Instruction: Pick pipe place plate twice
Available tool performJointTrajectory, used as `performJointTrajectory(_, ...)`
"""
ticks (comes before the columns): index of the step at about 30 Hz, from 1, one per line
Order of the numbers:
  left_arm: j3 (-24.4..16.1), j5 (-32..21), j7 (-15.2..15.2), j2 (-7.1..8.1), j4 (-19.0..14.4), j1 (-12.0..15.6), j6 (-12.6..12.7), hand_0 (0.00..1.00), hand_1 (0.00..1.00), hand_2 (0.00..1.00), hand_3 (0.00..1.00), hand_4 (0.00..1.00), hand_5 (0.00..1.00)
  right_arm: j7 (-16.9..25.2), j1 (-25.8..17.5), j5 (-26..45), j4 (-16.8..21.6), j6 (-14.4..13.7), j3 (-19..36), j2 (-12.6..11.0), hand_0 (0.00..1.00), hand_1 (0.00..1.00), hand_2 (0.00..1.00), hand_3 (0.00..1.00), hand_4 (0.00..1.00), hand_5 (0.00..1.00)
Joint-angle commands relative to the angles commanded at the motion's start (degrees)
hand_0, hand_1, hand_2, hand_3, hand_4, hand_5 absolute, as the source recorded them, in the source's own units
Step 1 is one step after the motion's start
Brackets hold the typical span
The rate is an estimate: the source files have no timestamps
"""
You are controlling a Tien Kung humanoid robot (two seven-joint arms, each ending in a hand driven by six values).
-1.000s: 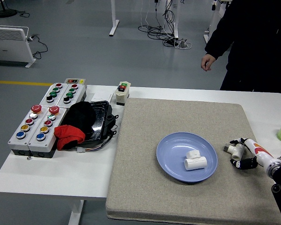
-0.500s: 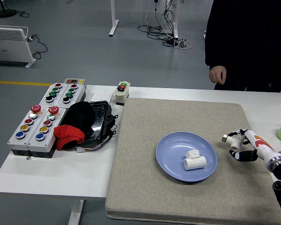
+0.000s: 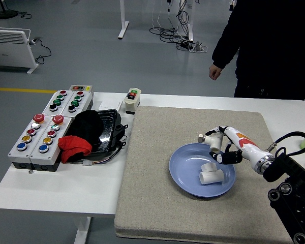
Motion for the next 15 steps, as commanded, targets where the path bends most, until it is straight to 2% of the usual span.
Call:
performJointTrajectory(1, 0.02, -0.07, -0.02, -0.01, 0.00, 0.00, 0.01, 0.622, 0.583, 0.516, 0.585, 0.271, 0.998, -0.09, 0.48, -0.07, -0.68, 0.24, -1.12, 0.38, 0.386, 0.474, 0.537, 0.616, 0.438, 0.044)
performJointTrajectory(6, 0.10, -0.27, -0.08, -0.02, -0.02, -0.03, 0.03, 0.622, 0.583, 0.516, 0.585, 0.271, 0.998, -0.31, 2.13, -0.60, -4.03, 0.69, -3.87, 1.46, 0.386, 0.474, 0.537, 0.616, 0.438, 0.044)
performJointTrajectory(7, 0.14, -0.33, -0.10, -0.01, -0.03, -0.04, 0.02, 0.621, 0.584, 0.516, 0.585, 0.271, 0.998, -0.39, 2.58, -0.97, -5.00, 0.44, -4.37, 1.70, 0.429, 0.514, 0.543, 0.621, 0.444, 0.048)
performJointTrajectory(12, -0.03, -0.04, 0.01, 0.02, -0.03, -0.04, -0.01, 0.621, 0.584, 0.516, 0.585, 0.271, 0.998, -0.58, 4.18, -1.64, -7.73, -0.15, -6.80, 2.08, 0.429, 0.514, 0.543, 0.621, 0.444, 0.048)
performJointTrajectory(13, -0.07, 0.01, 0.03, 0.02, -0.03, -0.02, -0.01, 0.621, 0.583, 0.515, 0.586, 0.271, 0.998, -0.68, 4.36, -1.76, -7.94, -0.06, -7.46, 2.08, 0.676, 0.696, 0.718, 0.731, 0.511, 0.098)
performJointTrajectory(15, -0.10, 0.04, 0.05, 0.02, -0.03, -0.01, -0.01, 0.621, 0.583, 0.515, 0.586, 0.271, 0.998, -0.86, 4.51, -1.97, -8.10, 0.23, -8.11, 2.08, 0.676, 0.696, 0.718, 0.731, 0.511, 0.098)
